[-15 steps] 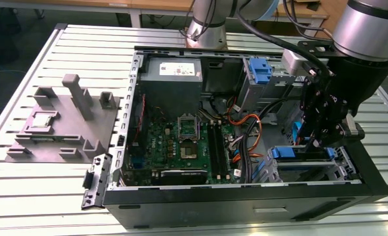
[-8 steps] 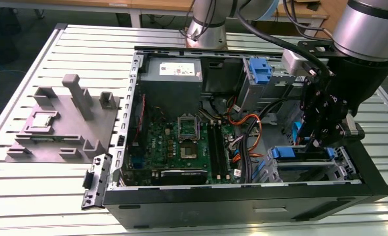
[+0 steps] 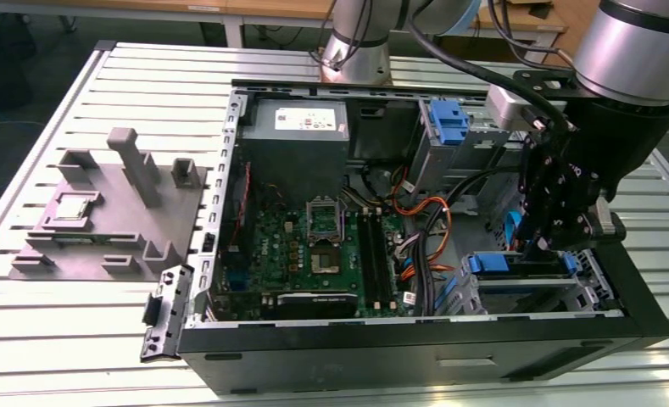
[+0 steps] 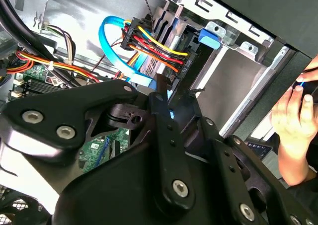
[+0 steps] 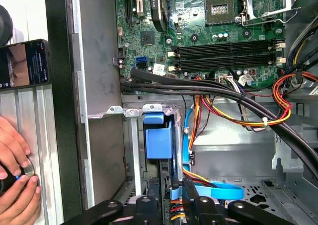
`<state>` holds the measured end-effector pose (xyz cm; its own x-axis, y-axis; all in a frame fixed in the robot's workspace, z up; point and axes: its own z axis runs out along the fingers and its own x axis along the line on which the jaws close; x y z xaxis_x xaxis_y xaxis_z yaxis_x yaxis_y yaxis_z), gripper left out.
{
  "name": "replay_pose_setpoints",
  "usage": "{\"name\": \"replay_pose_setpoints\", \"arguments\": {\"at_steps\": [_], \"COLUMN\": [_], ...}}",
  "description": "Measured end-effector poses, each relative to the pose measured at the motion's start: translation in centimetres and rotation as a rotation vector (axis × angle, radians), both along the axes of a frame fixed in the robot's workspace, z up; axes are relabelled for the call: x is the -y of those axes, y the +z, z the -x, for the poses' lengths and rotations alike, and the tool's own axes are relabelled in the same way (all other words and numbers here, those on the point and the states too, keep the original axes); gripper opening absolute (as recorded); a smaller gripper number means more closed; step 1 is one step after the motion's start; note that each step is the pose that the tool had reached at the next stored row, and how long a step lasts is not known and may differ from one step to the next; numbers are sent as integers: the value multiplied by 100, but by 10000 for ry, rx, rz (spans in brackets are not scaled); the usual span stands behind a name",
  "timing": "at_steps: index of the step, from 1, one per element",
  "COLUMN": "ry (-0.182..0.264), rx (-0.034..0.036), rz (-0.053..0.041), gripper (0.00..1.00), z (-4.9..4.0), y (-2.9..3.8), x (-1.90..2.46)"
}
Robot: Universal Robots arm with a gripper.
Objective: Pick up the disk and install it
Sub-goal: 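Insert the second disk wire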
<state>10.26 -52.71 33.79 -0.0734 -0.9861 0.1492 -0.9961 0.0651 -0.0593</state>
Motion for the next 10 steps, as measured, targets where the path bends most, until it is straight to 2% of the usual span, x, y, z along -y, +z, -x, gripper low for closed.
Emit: {"name": "replay_pose_setpoints", "arguments": {"at_steps": [6,7,10], "ry": [0,0,0], "rx": [0,0,0], "rz": [-1,-1,-2], "gripper": [31,24,22], "z": [0,0,0], "y": [0,0,0], "x": [0,0,0]}}
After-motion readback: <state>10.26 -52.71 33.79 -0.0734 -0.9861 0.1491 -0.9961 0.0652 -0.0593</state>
